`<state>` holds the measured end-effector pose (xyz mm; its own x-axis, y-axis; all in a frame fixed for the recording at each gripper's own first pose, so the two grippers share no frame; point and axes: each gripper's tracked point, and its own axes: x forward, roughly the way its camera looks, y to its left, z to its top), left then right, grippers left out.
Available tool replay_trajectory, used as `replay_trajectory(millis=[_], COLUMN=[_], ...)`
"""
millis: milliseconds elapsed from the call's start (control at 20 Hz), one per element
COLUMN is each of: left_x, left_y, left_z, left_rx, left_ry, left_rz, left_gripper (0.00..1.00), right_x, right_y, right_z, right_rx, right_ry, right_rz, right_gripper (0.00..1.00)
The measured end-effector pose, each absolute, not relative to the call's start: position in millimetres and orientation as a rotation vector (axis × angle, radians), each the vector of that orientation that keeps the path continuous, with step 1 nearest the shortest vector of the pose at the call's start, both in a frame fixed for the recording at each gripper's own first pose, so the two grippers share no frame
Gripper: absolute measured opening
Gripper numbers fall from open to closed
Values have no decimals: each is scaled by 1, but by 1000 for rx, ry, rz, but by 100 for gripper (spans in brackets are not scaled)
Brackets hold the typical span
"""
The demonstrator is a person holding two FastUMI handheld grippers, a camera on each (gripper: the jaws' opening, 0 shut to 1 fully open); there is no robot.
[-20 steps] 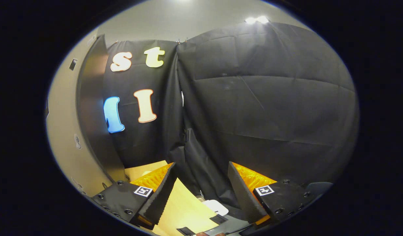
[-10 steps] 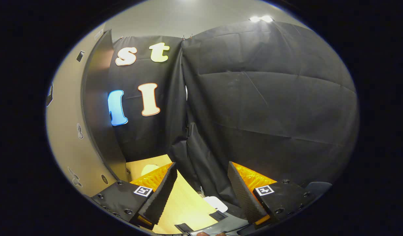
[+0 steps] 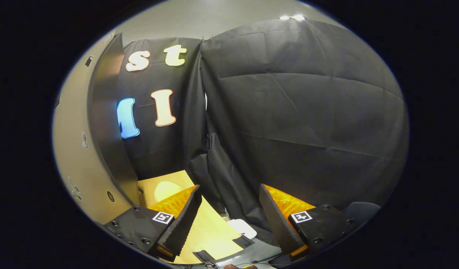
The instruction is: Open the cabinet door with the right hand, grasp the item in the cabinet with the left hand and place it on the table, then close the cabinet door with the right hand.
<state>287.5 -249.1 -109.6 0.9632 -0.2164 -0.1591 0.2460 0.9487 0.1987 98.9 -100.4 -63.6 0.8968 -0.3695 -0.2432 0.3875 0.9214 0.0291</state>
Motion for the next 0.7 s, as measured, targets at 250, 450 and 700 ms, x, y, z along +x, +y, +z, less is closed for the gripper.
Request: replay_trajectory(millis=[250,450,700], left_x=[267,244,231], left_y=[-254,-266,-276], left_z=[-40,0,53], left_rx=[246,211,152], left_ry=[69,99,143], left_rz=[-234,-253,-260], left_gripper=[87,87,87], right_x=[88,83,76], right_y=[-93,-82,-66], right_z=[-58,-48,-41], right_rx=[110,106,58], right_ry=[191,129,85], right_rz=[-378,-351,-318], right_gripper=[98,93,93])
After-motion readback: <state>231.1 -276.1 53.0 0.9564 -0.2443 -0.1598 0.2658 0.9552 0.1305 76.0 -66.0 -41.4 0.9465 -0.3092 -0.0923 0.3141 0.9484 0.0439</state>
